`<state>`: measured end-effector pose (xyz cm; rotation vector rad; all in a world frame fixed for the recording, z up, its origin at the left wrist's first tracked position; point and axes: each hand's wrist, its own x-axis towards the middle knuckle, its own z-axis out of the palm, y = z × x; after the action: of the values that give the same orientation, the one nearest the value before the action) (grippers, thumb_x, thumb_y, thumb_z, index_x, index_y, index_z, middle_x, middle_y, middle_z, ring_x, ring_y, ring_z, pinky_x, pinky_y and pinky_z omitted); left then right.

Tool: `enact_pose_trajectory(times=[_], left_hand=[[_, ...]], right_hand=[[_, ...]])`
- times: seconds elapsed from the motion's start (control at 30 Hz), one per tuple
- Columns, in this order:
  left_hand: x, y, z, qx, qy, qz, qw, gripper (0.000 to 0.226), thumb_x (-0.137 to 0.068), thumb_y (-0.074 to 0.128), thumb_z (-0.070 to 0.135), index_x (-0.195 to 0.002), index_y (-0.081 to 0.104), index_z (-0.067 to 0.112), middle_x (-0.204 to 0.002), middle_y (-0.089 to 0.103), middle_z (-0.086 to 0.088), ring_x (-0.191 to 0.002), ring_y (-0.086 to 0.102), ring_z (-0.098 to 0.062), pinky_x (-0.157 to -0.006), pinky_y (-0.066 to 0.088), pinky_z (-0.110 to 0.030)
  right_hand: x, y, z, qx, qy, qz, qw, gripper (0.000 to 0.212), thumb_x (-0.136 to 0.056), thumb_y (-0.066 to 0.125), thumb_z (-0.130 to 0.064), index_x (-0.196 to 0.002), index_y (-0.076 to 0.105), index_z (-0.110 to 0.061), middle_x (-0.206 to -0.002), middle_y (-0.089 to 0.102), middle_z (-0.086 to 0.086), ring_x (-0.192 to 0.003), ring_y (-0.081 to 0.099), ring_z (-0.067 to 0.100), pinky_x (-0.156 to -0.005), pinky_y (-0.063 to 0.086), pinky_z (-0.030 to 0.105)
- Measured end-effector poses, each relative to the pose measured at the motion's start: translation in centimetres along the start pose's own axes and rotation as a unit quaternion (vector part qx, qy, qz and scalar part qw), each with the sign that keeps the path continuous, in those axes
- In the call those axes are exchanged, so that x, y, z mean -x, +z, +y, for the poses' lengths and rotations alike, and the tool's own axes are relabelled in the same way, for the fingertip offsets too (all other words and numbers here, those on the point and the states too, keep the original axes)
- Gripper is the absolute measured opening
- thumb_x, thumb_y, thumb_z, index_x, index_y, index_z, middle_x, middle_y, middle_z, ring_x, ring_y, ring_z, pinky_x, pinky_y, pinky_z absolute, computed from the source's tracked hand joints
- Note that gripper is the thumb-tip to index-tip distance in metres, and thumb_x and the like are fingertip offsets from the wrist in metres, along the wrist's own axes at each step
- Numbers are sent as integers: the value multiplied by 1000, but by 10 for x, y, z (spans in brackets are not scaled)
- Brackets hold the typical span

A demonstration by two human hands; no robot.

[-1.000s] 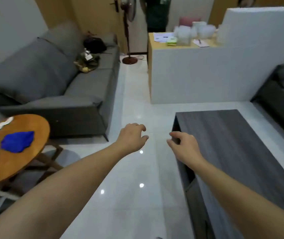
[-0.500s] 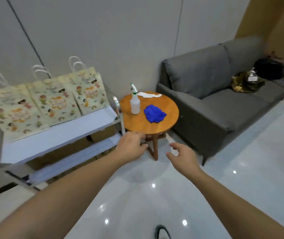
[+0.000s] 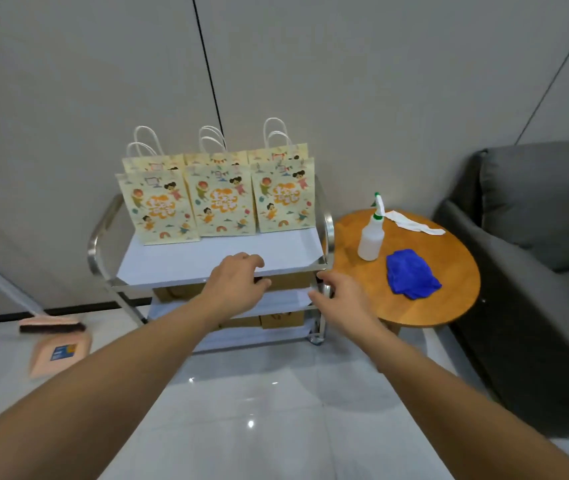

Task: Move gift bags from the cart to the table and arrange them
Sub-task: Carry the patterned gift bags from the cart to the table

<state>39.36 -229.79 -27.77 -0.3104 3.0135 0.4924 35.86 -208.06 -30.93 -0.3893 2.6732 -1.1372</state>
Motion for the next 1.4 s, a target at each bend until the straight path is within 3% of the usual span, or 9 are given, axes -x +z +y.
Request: enact_pose_trajectory(times=[0.27,0.43,0.57,0.7,0.87,1.0,1.1,1.27,1.4], left_hand=[[-91,-29,-52,1,-14,17,1000,53,-98,58,44,-144,49,20,-148,48,-4,-136,43,-26,-109,41,-41],[-172,-61,-70,13,-3,31,999,51,-97,59,45,-142,52,21,-140,52,-3,-118,56,-25,-100,46,-39],[-225,-75,-77,24,7,52,998,52,-96,61,44,-142,53,21,-140,53,-2,-124,52,-24,-100,45,-36],[-268,-82,-80,29,1,51,998,49,-96,62,44,-139,55,21,-140,53,-2,-126,50,-23,-101,43,-35],[-321,-82,-79,50,-20,66,996,47,-97,60,42,-138,56,20,-139,52,2,-99,56,-11,-84,44,-25],[-355,-83,-78,15,-36,42,998,49,-96,61,44,-138,55,20,-140,52,0,-120,53,-20,-97,46,-34],[-379,-85,-79,-6,-49,14,999,50,-96,60,46,-139,54,21,-139,52,-2,-124,51,-24,-102,46,-38],[-404,-84,-80,-21,-48,6,999,51,-95,60,48,-138,55,22,-138,54,-1,-124,51,-22,-102,46,-39],[-417,-88,-78,0,-32,16,999,51,-93,63,50,-135,57,23,-133,55,0,-106,61,-20,-89,56,-40]], right_hand=[[-119,15,-46,15,-26,-8,1000,50,-96,64,-38,-143,54,-21,-138,58,2,-116,58,17,-95,46,29],[-194,5,-74,22,-17,22,999,51,-96,65,-37,-143,54,-19,-138,59,2,-121,57,18,-93,43,27],[-253,-9,-91,25,-21,48,998,48,-96,65,-36,-140,57,-19,-135,62,2,-113,60,20,-85,43,26],[-315,-22,-107,-19,-26,55,998,48,-95,66,-36,-139,56,-20,-132,62,0,-114,62,21,-96,55,44],[-398,-35,-124,-6,-75,81,994,49,-93,66,-38,-139,57,-22,-131,63,1,-108,65,23,-89,57,52],[-453,-36,-126,54,-101,63,991,56,-90,70,-41,-141,54,-21,-137,60,2,-124,56,24,-105,47,45],[-479,-32,-125,44,-92,32,994,63,-85,76,-43,-141,53,-24,-126,66,2,-112,62,22,-94,52,40],[-502,-29,-127,-33,-60,-5,998,55,-76,86,-41,-123,63,-25,-76,68,-2,-70,68,16,-69,56,36],[-503,-34,-141,-33,-56,23,998,38,-78,85,-32,-111,66,-29,-76,62,-7,-65,61,12,-57,41,28]])
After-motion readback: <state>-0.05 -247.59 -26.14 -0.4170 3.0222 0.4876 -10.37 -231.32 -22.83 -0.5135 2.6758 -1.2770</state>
